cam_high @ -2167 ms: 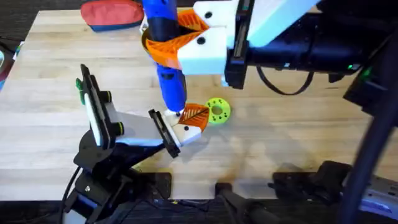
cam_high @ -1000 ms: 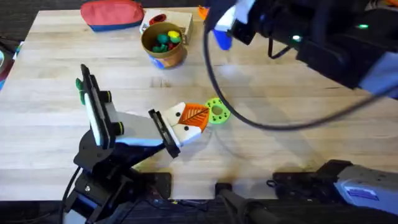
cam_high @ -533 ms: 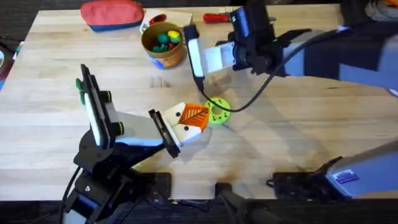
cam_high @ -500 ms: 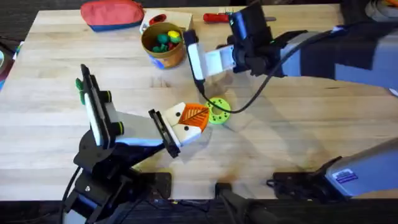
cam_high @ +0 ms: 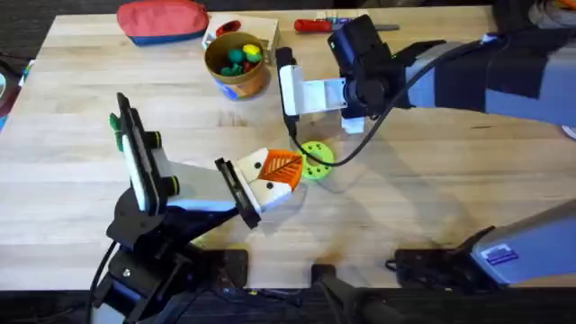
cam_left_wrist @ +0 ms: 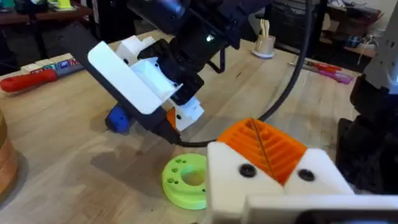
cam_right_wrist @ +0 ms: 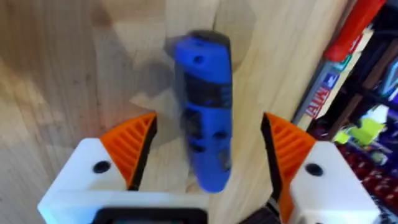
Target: Pick up the gripper from the table and insert it into the empty holder that is missing its gripper. Then pick up a screw, insert it into the mounting hole, and use the screwdriver to tighten it. Finally, clean up the table by picking up the vegetable and placing it into the bucket.
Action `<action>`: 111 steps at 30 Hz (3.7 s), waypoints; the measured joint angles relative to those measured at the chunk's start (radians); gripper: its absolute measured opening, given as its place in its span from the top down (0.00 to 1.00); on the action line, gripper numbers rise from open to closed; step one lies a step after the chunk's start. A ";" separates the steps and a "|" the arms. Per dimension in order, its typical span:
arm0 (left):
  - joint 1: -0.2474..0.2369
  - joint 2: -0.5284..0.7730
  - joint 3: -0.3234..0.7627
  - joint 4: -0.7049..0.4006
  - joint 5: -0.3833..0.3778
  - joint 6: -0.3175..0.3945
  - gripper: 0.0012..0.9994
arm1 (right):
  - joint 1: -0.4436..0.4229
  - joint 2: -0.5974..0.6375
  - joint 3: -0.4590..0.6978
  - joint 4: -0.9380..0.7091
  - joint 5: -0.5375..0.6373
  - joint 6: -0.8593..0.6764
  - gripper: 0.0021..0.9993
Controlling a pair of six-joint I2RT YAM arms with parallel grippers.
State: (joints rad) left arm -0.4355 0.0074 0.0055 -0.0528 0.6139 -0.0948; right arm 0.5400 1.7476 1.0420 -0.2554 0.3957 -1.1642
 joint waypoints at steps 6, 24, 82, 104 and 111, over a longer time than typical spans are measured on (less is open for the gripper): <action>0.000 0.000 0.000 0.000 0.000 0.000 0.97 | 0.000 -0.020 0.000 -0.062 -0.001 0.161 0.01; 0.000 0.000 0.000 0.045 -0.022 -0.007 0.01 | 0.000 -0.290 0.032 -0.184 -0.095 0.553 0.01; 1.045 1.449 0.904 -0.534 -0.629 -0.037 0.01 | 0.000 -0.319 0.041 -0.195 -0.103 0.716 0.01; 1.043 1.648 0.924 -0.370 -0.582 0.148 0.98 | 0.000 -0.319 0.041 -0.194 -0.103 0.716 0.01; 1.040 1.611 0.925 -0.418 -0.589 0.128 0.98 | 0.000 -0.320 0.041 -0.199 -0.103 0.717 0.01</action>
State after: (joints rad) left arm 0.6044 1.6187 0.9310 -0.4706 0.0254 0.0327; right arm 0.5400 1.4277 1.0832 -0.4543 0.2932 -0.4476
